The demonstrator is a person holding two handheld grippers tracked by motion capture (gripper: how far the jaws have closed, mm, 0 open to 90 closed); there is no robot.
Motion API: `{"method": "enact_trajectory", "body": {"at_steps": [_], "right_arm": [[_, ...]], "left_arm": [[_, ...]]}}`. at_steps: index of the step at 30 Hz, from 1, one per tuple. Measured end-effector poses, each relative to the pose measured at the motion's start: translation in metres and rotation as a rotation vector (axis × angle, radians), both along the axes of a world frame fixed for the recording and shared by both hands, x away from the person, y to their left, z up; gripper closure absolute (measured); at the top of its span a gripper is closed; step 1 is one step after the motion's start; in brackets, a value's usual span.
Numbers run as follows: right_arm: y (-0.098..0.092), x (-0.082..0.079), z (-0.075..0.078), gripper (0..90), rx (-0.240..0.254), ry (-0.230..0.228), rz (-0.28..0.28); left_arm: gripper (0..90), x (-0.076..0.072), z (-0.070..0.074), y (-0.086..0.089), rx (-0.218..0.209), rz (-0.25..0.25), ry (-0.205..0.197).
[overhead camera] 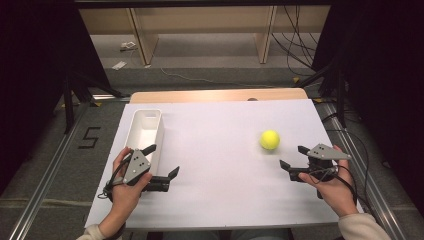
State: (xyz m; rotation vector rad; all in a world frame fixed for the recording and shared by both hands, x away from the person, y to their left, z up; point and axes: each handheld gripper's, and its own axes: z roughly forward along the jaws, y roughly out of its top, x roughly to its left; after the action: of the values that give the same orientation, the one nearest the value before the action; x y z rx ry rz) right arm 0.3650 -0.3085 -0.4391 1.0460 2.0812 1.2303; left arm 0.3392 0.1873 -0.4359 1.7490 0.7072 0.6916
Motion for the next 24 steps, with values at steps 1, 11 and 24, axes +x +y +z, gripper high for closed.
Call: {"method": "enact_trajectory", "body": {"at_steps": [1, 11, 24], "right_arm": [[-0.0001, 0.0000, 0.0000, 15.6, 0.002, -0.001, -0.001], [0.0011, -0.0007, 0.0019, 15.6, -0.003, -0.004, -0.006], [0.0047, 0.0072, 0.0019, 15.9, 0.011, -0.002, -0.019]], "left_arm": [[0.0, -0.0001, 0.0001, 0.0000, -0.001, 0.000, 0.000], [0.0, -0.0016, 0.0009, 0.0001, 0.003, -0.004, -0.003], [0.0, -0.0018, 0.0017, -0.0010, 0.000, -0.008, -0.005]]}}
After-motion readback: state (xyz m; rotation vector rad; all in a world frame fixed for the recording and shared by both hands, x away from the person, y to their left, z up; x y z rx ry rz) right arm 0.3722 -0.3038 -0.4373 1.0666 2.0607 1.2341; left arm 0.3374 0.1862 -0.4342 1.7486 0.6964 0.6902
